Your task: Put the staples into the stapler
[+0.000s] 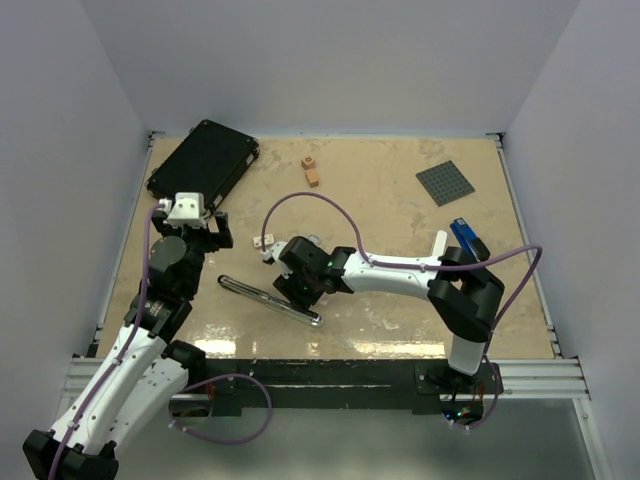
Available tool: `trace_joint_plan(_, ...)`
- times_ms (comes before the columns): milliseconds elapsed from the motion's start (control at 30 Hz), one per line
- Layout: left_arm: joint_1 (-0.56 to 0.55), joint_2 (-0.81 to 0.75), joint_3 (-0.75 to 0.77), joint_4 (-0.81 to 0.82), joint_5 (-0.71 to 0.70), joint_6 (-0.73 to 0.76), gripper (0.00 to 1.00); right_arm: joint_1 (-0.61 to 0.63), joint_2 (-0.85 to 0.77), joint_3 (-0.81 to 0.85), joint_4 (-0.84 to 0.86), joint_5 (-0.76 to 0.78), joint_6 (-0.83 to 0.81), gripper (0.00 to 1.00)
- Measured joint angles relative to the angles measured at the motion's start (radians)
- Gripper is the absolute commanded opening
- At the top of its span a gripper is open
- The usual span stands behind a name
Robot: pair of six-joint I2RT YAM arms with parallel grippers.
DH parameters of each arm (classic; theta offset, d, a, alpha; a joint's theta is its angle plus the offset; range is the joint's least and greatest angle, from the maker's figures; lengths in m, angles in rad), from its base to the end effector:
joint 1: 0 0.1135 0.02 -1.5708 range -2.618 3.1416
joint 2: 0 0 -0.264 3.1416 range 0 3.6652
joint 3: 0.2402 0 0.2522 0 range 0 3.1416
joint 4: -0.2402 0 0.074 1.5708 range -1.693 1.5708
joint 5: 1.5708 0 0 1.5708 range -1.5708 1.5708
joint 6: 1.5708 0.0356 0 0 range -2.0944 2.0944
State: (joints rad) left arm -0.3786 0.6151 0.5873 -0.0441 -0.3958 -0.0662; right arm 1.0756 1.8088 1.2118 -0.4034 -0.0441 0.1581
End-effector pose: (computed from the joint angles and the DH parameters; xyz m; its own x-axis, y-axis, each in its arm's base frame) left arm 0.1514 -0.0455 0.3113 -0.0655 -0.0396 -0.9971 -0.0206 0.9991 -0.0383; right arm 0.1781 0.3331 0.1898 -0.5352 -0.6599 -0.5274 -0.8162 0.5647 0.1217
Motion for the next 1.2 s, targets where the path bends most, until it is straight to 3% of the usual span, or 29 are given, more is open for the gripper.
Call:
trace_joint_plan(400,0.000,0.000,0.000,-0.001,0.000,0.000,0.94,0.000,0.013,0.000,0.000,0.020,0.000,0.35)
trace_joint_plan(667,0.000,0.000,0.000,-0.003,0.000,0.000,0.94,0.004,0.012,0.000,0.002,0.024,0.001,0.33)
trace_joint_plan(967,0.000,0.000,0.000,-0.003,0.000,0.000,0.94,0.005,0.012,0.000,0.002,0.000,0.005,0.17)
trace_joint_plan(1200,0.000,-0.002,0.000,-0.004,0.000,0.000,0.94,0.004,0.010,0.000,0.000,-0.004,0.005,0.16)
